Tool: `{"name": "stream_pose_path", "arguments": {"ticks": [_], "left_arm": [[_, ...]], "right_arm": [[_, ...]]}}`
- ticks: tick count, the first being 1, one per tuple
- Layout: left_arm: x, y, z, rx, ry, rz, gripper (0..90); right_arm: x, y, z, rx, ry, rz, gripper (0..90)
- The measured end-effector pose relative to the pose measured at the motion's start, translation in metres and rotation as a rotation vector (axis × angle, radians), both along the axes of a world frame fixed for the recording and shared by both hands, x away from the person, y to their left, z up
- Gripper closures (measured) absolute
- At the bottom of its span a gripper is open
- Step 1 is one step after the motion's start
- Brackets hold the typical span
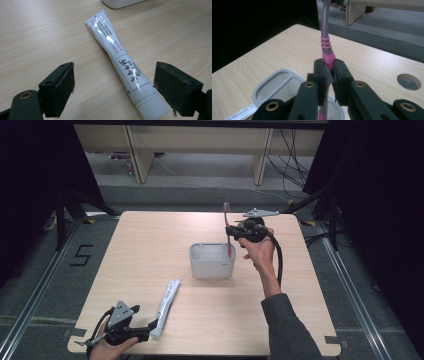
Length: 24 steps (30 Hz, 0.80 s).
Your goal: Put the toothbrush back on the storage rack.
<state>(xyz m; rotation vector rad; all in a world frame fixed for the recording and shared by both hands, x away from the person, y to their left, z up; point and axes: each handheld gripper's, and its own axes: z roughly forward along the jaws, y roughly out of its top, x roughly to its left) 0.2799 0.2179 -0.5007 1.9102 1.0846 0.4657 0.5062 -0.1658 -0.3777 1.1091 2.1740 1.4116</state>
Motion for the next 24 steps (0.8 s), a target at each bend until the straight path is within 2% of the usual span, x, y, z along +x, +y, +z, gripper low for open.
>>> {"name": "stream_pose_path", "arguments": {"ticks": [1,2,6,8,10,13,14,15,18,19,22,24], "left_arm": [[0.000,0.000,0.000,-0.003,-0.002,-0.002,16.2],[0.000,0.000,0.000,-0.003,-0.002,-0.002,16.2],[0.001,0.000,-0.001,-0.007,-0.001,-0.007,16.2],[0.001,0.000,-0.001,-0.007,-0.001,-0.007,16.2],[0.001,0.000,-0.001,-0.007,-0.001,-0.007,16.2],[0.001,0.000,-0.001,-0.007,-0.002,-0.007,16.2],[0.001,0.000,-0.001,-0.007,0.000,-0.007,16.2],[0.001,0.000,-0.001,-0.007,-0.001,-0.007,16.2],[0.000,0.000,-0.001,-0.007,-0.002,-0.008,16.2],[0.000,0.000,-0.001,-0.007,-0.002,-0.008,16.2],[0.001,0.000,-0.001,-0.007,-0.002,-0.007,16.2],[0.001,0.000,-0.001,-0.008,-0.001,-0.008,16.2]], "right_arm": [[0.000,0.001,-0.002,0.018,0.027,-0.003,82.3],[0.000,0.001,-0.004,0.017,0.031,-0.009,82.2],[0.003,0.001,-0.012,0.011,0.022,0.001,82.2],[0.002,0.002,-0.013,0.015,0.033,-0.001,82.2],[0.003,0.002,-0.015,-0.003,0.032,-0.011,82.2],[0.003,0.002,-0.017,0.009,0.039,-0.005,82.2],[0.003,0.002,-0.018,0.000,0.029,-0.005,82.2],[0.003,0.003,-0.019,0.011,0.046,-0.009,82.2],[0.002,0.003,-0.022,0.015,0.057,-0.016,82.1],[0.003,0.003,-0.024,0.005,0.043,-0.010,82.1],[0.002,0.004,-0.026,0.008,0.058,-0.020,82.1],[0.003,0.003,-0.028,-0.003,0.049,-0.011,82.1]]}}
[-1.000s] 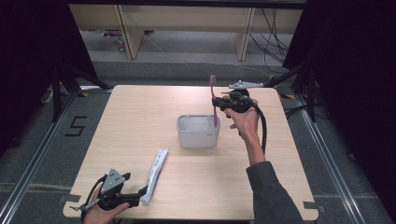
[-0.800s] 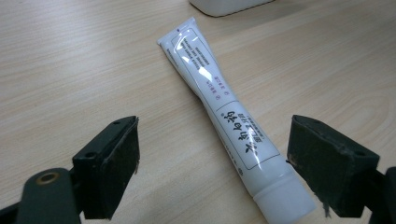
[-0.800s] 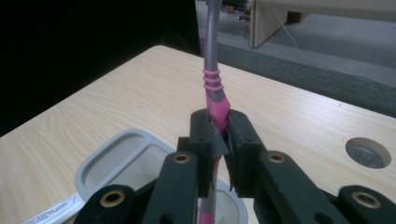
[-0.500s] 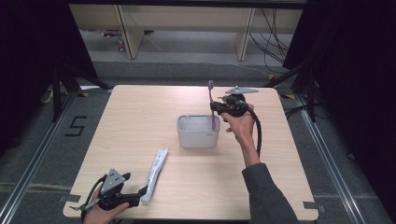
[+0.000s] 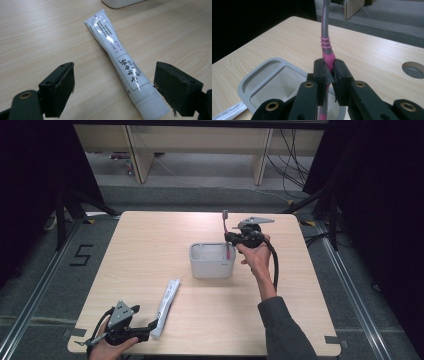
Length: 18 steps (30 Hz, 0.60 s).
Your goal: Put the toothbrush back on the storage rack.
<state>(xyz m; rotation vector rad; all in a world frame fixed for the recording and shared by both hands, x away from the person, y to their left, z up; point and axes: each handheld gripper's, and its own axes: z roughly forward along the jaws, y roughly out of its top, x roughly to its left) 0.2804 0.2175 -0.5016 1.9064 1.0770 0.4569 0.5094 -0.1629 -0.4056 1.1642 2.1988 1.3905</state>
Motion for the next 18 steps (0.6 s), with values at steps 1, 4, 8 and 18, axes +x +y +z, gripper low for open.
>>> {"name": "stream_pose_path", "arguments": {"ticks": [1,4,8,18], "left_arm": [[-0.0001,-0.0012,-0.0005,-0.013,-0.002,0.007,16.2],[-0.0002,-0.0008,-0.0002,-0.003,0.001,0.002,16.2],[-0.0002,-0.0007,-0.0003,-0.003,0.001,0.002,16.2],[-0.0003,-0.0009,-0.0002,-0.002,0.002,0.001,16.2]], "right_arm": [[-0.0012,0.0008,-0.0009,0.000,0.003,-0.014,82.0],[-0.0015,0.0009,-0.0036,0.010,0.008,-0.003,82.0],[-0.0018,0.0003,-0.0064,0.000,-0.005,0.004,82.0],[-0.0039,0.0011,-0.0085,-0.016,-0.001,-0.006,81.7]]}}
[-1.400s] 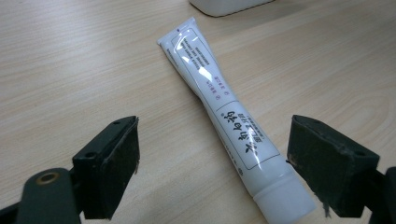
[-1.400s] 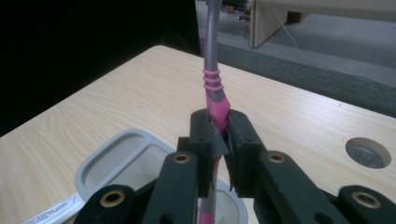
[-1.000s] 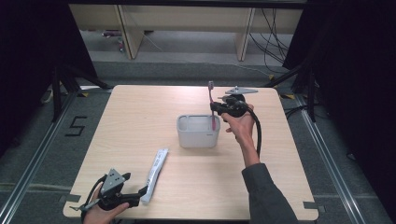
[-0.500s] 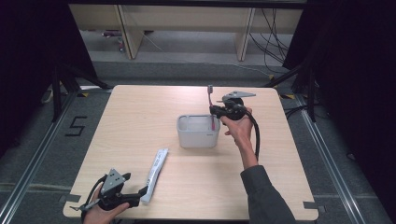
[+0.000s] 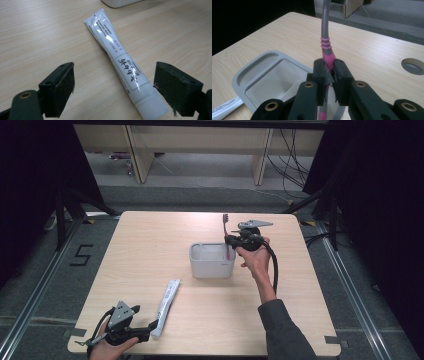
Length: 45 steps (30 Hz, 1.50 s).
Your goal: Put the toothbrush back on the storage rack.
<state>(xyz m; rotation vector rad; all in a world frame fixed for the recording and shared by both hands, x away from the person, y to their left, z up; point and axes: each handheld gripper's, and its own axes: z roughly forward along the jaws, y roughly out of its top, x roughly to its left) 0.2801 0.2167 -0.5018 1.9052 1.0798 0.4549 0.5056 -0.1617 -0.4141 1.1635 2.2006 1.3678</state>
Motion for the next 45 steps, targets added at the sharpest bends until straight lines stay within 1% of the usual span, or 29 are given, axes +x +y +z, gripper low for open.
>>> {"name": "stream_pose_path", "arguments": {"ticks": [1,3,8,11,12,15,17,20,21,22,24,25,26,27,28,30,31,32,33,34,35,36,37,38,39,40,41,44,45], "left_arm": [[0.000,0.000,0.000,-0.001,0.001,0.001,16.2],[0.000,0.000,0.000,-0.001,0.001,0.001,16.2],[0.000,0.000,0.000,-0.001,0.000,0.001,16.2],[0.000,0.000,0.000,-0.001,0.001,0.001,16.2],[0.000,0.000,0.000,-0.001,0.001,0.001,16.2],[0.000,0.000,0.000,-0.003,0.000,0.001,16.2],[0.000,-0.001,0.000,0.003,0.002,0.005,16.2],[0.000,0.000,0.000,-0.001,0.001,0.002,16.2],[0.000,0.000,0.000,0.002,0.001,0.007,16.2],[0.000,0.000,0.000,-0.001,0.001,0.004,16.2],[0.000,0.000,0.000,-0.001,0.001,0.001,16.2],[0.000,0.000,0.000,-0.001,0.000,0.000,16.2],[0.000,0.000,0.000,-0.001,0.000,0.001,16.2],[0.000,0.000,0.000,-0.002,0.000,0.002,16.2],[0.000,0.000,0.000,-0.001,0.000,0.001,16.2],[0.000,0.000,0.000,-0.001,-0.001,0.001,16.2],[0.000,0.000,0.000,-0.001,-0.001,0.001,16.2],[0.000,0.000,0.000,-0.001,0.000,0.001,16.2],[0.000,0.000,0.000,-0.002,-0.002,0.001,16.2],[0.000,0.000,0.000,-0.001,-0.003,0.001,16.2],[0.000,0.000,0.000,-0.002,-0.002,0.001,16.2],[0.000,0.000,0.000,0.001,0.001,0.002,16.2],[0.000,0.000,0.000,0.001,0.001,0.005,16.2],[0.000,0.000,0.000,0.000,0.001,0.005,16.2],[0.000,0.000,0.000,0.002,0.001,0.007,16.2],[0.000,-0.001,0.000,0.003,0.001,0.008,16.2],[0.000,0.000,0.000,0.004,0.001,0.008,16.2],[0.000,0.000,0.000,0.001,0.000,0.005,16.2],[0.000,0.000,0.000,0.003,0.001,0.004,16.2]], "right_arm": [[0.000,0.000,0.000,-0.013,-0.004,0.007,81.6],[-0.001,0.001,-0.001,0.000,0.010,-0.001,81.6],[0.000,0.000,-0.003,-0.014,-0.001,0.004,81.3],[-0.001,0.000,-0.005,-0.012,0.007,-0.001,81.0],[0.000,-0.001,-0.005,-0.016,-0.006,0.003,80.9],[-0.001,0.000,-0.006,-0.010,0.004,-0.005,80.7],[0.000,-0.002,-0.006,-0.031,-0.017,-0.008,80.0],[-0.001,-0.002,-0.005,-0.022,0.000,-0.001,78.8],[-0.001,-0.003,-0.005,-0.041,-0.021,-0.016,78.7],[-0.002,-0.003,-0.004,-0.029,0.002,-0.016,78.8],[-0.002,-0.004,-0.004,-0.025,0.007,-0.012,78.4],[-0.001,-0.004,-0.005,-0.028,-0.001,-0.006,77.2],[-0.002,-0.004,-0.006,-0.013,-0.001,-0.012,75.8],[-0.002,-0.005,-0.005,-0.027,-0.005,-0.017,75.0],[-0.003,-0.005,-0.005,-0.008,0.010,-0.020,73.4],[-0.004,-0.007,-0.004,-0.018,-0.005,-0.019,67.4],[-0.004,-0.007,-0.004,-0.018,-0.005,-0.019,67.4],[-0.006,-0.008,-0.004,-0.006,0.003,-0.036,62.5],[-0.007,-0.009,-0.003,-0.012,-0.009,-0.041,60.7],[-0.009,-0.010,-0.002,-0.003,0.009,-0.046,57.6],[-0.010,-0.012,-0.002,-0.006,-0.004,-0.041,55.2],[-0.013,-0.012,-0.001,0.004,0.010,-0.055,53.6],[-0.015,-0.014,0.000,-0.007,-0.003,-0.043,52.7],[-0.018,-0.014,0.002,-0.002,0.023,-0.050,51.5],[-0.019,-0.017,0.003,-0.037,-0.005,-0.034,50.5],[-0.022,-0.017,0.003,-0.027,0.008,-0.040,49.4],[-0.025,-0.019,0.004,-0.042,0.008,-0.039,48.5],[-0.030,-0.023,0.004,-0.040,-0.001,-0.033,46.8],[-0.032,-0.023,0.005,-0.030,0.016,-0.039,45.9]]}}
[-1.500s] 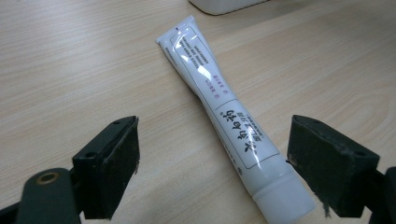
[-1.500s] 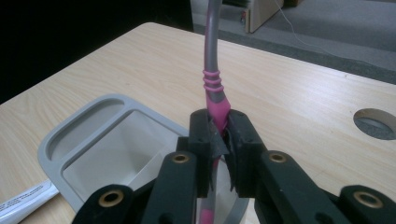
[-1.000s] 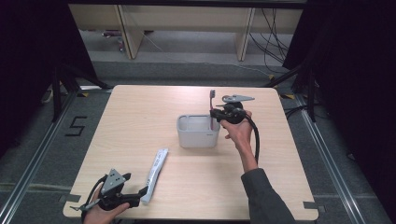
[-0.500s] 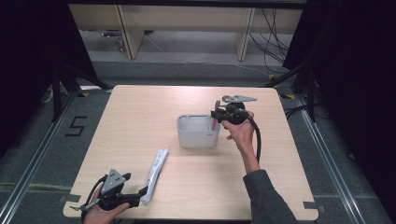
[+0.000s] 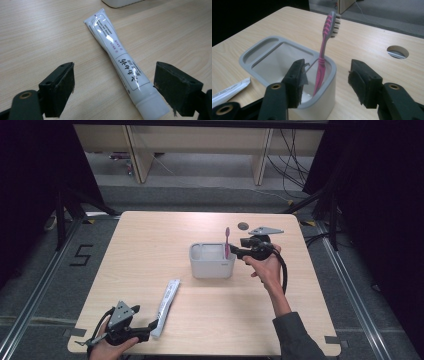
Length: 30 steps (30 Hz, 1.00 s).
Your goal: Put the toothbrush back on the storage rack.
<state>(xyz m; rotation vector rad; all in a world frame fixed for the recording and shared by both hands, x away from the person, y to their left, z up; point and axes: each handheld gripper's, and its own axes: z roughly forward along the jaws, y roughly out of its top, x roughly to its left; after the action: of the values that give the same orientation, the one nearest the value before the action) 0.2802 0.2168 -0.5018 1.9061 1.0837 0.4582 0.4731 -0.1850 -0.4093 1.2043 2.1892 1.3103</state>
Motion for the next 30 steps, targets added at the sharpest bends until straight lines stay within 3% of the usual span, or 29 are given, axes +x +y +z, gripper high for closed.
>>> {"name": "stream_pose_path", "arguments": {"ticks": [2,3,7,8,13,14,17,19,22,24,26,28,29,30], "left_arm": [[0.000,0.000,0.000,-0.002,0.000,0.001,16.2],[0.000,0.000,0.000,-0.001,0.000,0.001,16.2],[0.000,0.000,0.000,-0.004,0.000,0.003,16.2],[0.000,0.000,0.000,-0.001,0.001,0.002,16.2],[0.000,-0.001,0.000,-0.009,-0.001,0.005,16.2],[0.000,0.000,0.000,0.000,0.000,0.003,16.2],[0.000,0.000,0.000,0.004,0.002,0.002,16.2],[0.000,-0.001,-0.001,-0.009,0.000,0.004,16.2],[0.000,0.000,0.000,-0.004,-0.001,0.006,16.2],[0.000,-0.001,0.000,-0.008,0.000,0.004,16.2],[0.000,-0.001,0.000,-0.004,0.000,0.006,16.2],[0.000,-0.001,0.000,-0.009,-0.001,0.004,16.2],[0.000,-0.001,0.000,-0.009,-0.001,0.004,16.2],[0.000,0.000,0.000,-0.008,0.000,0.003,16.2]], "right_arm": [[-0.003,-0.003,-0.001,-0.013,-0.018,0.014,44.8],[-0.008,-0.003,0.000,0.001,0.000,-0.009,43.9],[-0.017,-0.012,-0.002,-0.008,-0.012,0.014,43.3],[-0.019,-0.015,-0.001,-0.026,-0.025,0.010,43.0],[-0.029,-0.022,-0.004,-0.001,0.006,-0.002,42.9],[-0.030,-0.024,-0.006,-0.013,-0.026,-0.004,42.9],[-0.034,-0.028,-0.006,-0.016,-0.026,0.020,42.9],[-0.038,-0.029,-0.006,-0.013,0.001,0.010,42.5],[-0.041,-0.033,-0.007,-0.034,-0.030,0.014,42.3],[-0.044,-0.033,-0.008,-0.018,-0.004,0.010,41.9],[-0.044,-0.034,-0.010,-0.020,-0.024,0.023,41.6],[-0.050,-0.036,-0.010,-0.024,0.001,0.008,40.5],[-0.050,-0.038,-0.011,-0.046,-0.033,0.016,39.7],[-0.052,-0.038,-0.011,-0.028,-0.013,0.017,39.4]]}}
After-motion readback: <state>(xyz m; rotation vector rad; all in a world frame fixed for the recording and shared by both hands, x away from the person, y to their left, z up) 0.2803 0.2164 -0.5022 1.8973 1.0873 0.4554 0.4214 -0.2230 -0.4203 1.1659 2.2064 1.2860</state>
